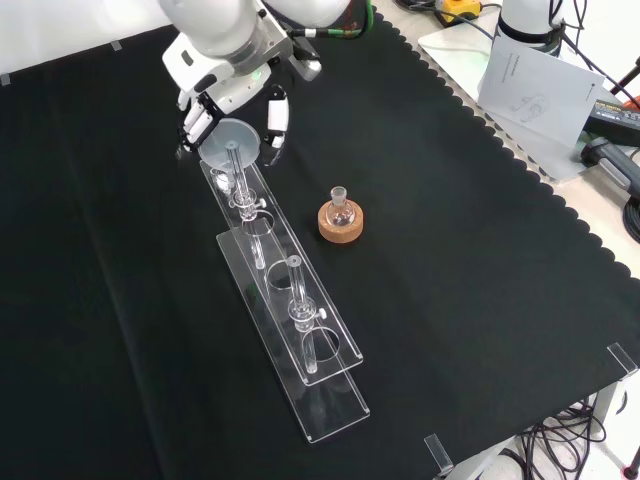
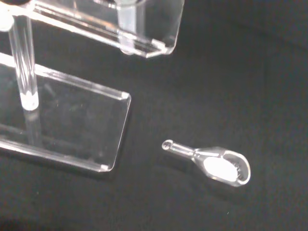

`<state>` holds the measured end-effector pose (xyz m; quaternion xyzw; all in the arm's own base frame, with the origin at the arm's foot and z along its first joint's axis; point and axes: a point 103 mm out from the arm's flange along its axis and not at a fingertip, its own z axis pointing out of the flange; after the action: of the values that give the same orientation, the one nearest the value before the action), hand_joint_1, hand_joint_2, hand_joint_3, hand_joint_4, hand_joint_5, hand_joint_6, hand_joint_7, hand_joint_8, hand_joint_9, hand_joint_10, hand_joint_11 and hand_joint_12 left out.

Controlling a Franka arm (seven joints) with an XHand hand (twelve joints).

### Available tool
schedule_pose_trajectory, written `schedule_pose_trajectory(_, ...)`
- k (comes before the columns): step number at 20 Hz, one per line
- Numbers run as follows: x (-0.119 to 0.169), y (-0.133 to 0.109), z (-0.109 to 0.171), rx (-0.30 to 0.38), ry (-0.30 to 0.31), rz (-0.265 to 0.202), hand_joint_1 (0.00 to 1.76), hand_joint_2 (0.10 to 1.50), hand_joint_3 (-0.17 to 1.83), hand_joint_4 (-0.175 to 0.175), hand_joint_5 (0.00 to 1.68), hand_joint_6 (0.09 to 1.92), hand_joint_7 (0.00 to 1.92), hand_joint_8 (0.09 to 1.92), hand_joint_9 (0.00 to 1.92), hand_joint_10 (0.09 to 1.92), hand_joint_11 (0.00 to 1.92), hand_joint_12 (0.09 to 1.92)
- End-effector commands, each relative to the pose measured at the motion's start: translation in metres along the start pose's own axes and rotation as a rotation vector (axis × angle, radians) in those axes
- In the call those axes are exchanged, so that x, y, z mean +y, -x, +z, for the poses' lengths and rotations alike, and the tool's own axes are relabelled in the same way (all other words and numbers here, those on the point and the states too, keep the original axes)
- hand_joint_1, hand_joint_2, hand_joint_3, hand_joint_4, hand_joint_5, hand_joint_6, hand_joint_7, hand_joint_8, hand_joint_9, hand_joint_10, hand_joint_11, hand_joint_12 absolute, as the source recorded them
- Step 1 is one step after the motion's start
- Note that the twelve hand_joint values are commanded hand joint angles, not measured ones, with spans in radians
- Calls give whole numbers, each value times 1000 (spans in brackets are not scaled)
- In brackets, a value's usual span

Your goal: Pick up the funnel from the transparent funnel stand.

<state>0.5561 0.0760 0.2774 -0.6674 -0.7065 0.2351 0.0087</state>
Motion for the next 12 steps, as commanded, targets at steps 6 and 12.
schedule_pose_trajectory(6,-40,5,-36,27,139,19,699,808,446,-47,770,239,901,664,1262,437,881,1073)
schedule_pose_trajectory(12,-83,8,-57,22,192,50,699,809,453,-50,694,461,912,671,1298,387,901,1056)
